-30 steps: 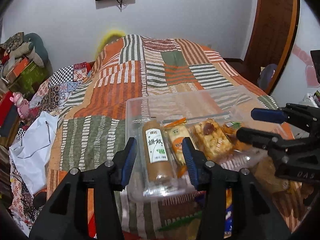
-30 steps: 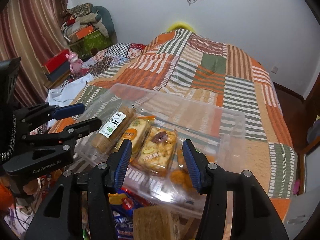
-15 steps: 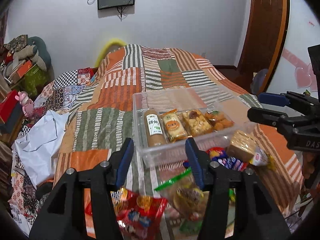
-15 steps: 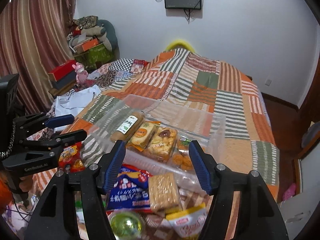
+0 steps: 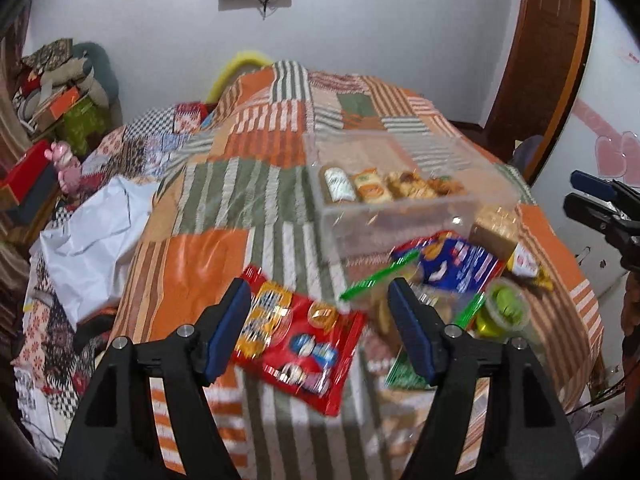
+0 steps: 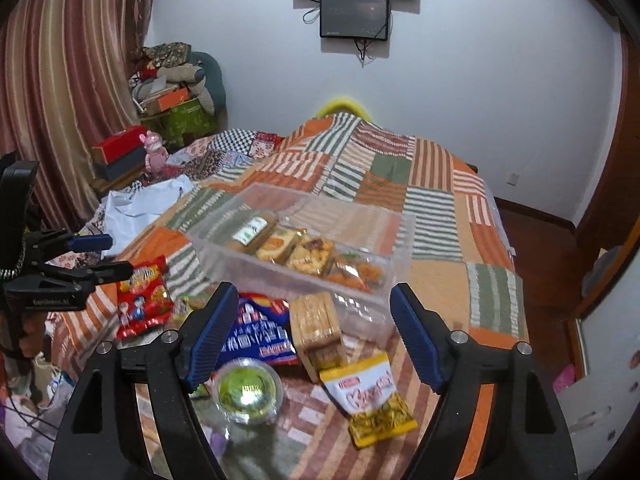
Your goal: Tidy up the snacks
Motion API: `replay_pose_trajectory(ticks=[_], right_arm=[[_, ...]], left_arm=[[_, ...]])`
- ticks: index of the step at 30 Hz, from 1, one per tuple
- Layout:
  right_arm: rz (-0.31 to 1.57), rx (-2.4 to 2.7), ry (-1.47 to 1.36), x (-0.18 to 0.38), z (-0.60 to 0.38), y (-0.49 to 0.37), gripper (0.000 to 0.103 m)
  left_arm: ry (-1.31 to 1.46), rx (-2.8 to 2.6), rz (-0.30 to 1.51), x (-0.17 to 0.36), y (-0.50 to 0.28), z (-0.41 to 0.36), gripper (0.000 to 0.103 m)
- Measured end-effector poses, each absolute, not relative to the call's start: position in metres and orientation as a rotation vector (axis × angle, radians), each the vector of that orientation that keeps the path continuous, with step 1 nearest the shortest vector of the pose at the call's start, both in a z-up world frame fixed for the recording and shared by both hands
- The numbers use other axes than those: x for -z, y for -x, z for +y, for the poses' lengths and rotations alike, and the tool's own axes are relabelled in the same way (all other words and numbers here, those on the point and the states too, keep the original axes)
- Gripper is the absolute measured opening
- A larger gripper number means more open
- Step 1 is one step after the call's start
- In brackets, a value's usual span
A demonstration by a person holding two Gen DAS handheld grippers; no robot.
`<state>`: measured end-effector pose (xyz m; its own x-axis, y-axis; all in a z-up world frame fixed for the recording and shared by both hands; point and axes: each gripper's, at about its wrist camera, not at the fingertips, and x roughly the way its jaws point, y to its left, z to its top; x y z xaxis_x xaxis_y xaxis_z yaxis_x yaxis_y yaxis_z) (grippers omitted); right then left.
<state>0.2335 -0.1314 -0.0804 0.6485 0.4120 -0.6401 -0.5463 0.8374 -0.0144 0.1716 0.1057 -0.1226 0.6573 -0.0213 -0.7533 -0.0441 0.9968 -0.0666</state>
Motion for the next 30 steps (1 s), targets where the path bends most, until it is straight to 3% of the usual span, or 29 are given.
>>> replay_pose_trajectory(ticks=[15, 22, 25, 30], right_arm=[[0.786, -0.536, 0.162, 0.119, -0.144, -0.244, 0.076], [0.823, -0.550, 0.129, 0.130, -0.143, -0.254, 0.076], [0.835, -0.556, 0.127, 0.134, -0.141, -0.257, 0.076], [0.839, -0.559, 0.135, 0.135, -0.138, -0.258, 0.076]], left_arm=[[0.135, -0.016, 0.962, 0.181, -0.165, 0.118, 0.071], [0.129, 0.003, 0.967, 0.188, -0.175, 0.113, 0.077], [0.119, 0.011, 0.963, 0.190, -0.182, 0.111, 0.083], [0.151, 0.033, 0.960, 0.189, -0.196, 0.113, 0.083]])
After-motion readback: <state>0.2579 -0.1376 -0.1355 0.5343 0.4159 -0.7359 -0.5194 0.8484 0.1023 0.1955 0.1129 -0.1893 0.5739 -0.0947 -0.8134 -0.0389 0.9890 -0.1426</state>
